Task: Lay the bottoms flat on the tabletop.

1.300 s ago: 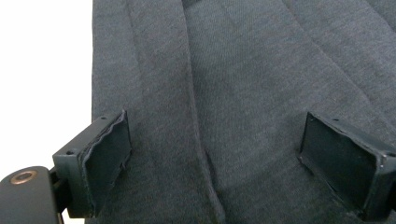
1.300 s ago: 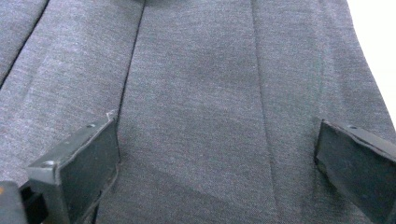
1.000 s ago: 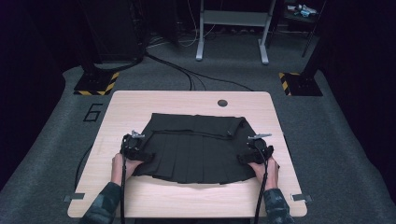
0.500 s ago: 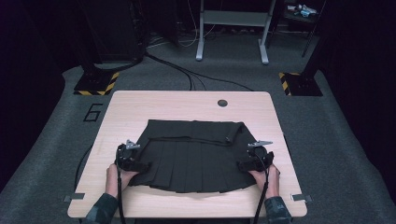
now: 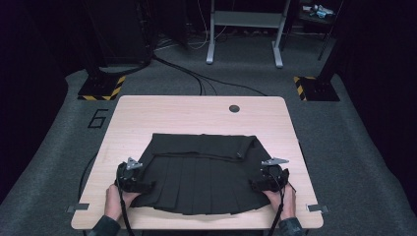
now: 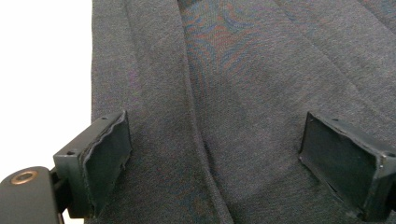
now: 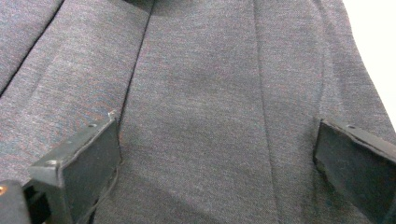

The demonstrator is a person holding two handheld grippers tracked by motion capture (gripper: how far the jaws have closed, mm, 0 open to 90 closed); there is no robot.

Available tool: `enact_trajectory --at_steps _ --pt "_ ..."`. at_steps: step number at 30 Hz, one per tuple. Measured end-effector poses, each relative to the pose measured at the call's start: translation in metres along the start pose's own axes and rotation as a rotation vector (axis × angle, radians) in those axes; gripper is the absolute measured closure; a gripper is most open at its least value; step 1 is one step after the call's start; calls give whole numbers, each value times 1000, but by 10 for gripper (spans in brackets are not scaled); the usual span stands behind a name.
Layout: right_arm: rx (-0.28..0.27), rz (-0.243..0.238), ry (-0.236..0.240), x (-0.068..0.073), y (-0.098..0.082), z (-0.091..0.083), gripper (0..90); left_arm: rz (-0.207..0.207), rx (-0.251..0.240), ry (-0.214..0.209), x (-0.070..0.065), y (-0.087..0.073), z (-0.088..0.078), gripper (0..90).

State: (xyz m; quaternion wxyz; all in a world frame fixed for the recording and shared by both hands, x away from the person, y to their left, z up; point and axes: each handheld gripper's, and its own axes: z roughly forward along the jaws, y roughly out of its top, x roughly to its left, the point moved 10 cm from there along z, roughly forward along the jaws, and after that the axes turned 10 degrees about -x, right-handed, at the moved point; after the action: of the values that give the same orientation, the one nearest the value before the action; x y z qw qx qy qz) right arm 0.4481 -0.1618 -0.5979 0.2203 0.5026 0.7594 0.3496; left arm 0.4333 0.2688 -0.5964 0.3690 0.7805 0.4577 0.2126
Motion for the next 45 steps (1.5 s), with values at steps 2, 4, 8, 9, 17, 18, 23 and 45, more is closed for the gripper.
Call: enact_trajectory --at_steps 2,4,8,9,17,18,23,45 --pt "0 -3 0 1 -2 -2 4 -2 4 3 -1 -2 -3 87" --pt "-4 -10 2 3 -4 -4 4 -1 9 2 -3 -5 -5 87" --pt "-4 -1 2 6 -8 -9 5 6 16 0 -4 -8 -9 87" --pt "-6 1 1 6 -8 -9 5 7 26 -8 -5 -9 -10 87" --pt "-42 -8 22 6 14 -19 69 -15 6 -25 -1 16 -14 94" --pt "-57 -9 30 8 22 -21 73 11 11 -33 0 22 -16 94" --pt "-124 -55 58 23 67 -22 128 38 -22 -27 5 56 -9 119" --pt "-35 -24 -10 18 69 28 443 -4 33 17 21 61 53 385"
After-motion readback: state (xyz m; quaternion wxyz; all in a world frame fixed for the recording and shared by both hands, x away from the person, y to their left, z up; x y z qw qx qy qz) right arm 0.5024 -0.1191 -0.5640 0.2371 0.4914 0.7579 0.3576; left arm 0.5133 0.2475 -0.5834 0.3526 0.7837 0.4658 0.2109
